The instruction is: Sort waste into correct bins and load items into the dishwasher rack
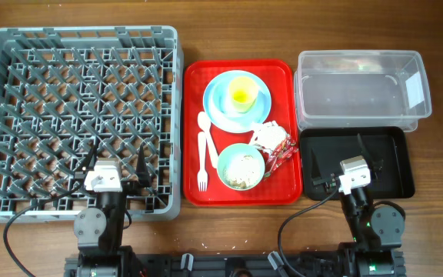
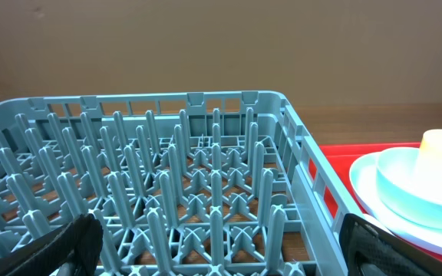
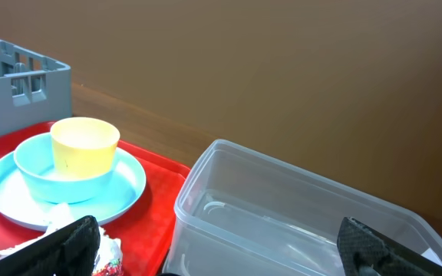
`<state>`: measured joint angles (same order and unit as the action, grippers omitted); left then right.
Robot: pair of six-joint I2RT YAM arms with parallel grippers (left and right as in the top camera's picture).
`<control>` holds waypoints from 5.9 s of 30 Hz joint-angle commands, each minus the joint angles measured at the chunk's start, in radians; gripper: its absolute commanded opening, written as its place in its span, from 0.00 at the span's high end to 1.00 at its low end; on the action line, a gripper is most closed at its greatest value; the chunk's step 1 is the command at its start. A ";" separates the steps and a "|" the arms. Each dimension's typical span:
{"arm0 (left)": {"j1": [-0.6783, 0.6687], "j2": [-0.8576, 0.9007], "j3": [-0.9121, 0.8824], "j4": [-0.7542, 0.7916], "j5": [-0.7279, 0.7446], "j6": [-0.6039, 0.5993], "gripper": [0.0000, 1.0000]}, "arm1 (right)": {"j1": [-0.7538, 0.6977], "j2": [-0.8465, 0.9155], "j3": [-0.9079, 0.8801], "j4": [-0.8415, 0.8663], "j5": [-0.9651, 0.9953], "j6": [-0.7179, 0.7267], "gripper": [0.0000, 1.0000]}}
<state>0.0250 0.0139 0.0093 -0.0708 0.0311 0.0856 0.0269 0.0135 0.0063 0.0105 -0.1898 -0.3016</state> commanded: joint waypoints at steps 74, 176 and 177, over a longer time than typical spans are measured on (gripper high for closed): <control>-0.003 0.975 1.491 -0.950 0.681 -0.154 0.00 | -0.005 -0.004 -0.001 0.003 0.006 -0.010 0.00; -0.735 1.654 0.895 -0.669 -0.134 -0.834 0.91 | -0.005 -0.004 -0.001 0.003 0.006 -0.011 0.00; -0.735 1.646 0.894 -0.671 -0.134 -0.834 0.91 | -0.005 -0.004 -0.001 0.003 0.006 -0.010 0.00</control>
<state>-0.7071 1.6909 0.9043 -0.7322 -0.0929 -0.7429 0.0269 0.0135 0.0063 0.0074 -0.1890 -0.3019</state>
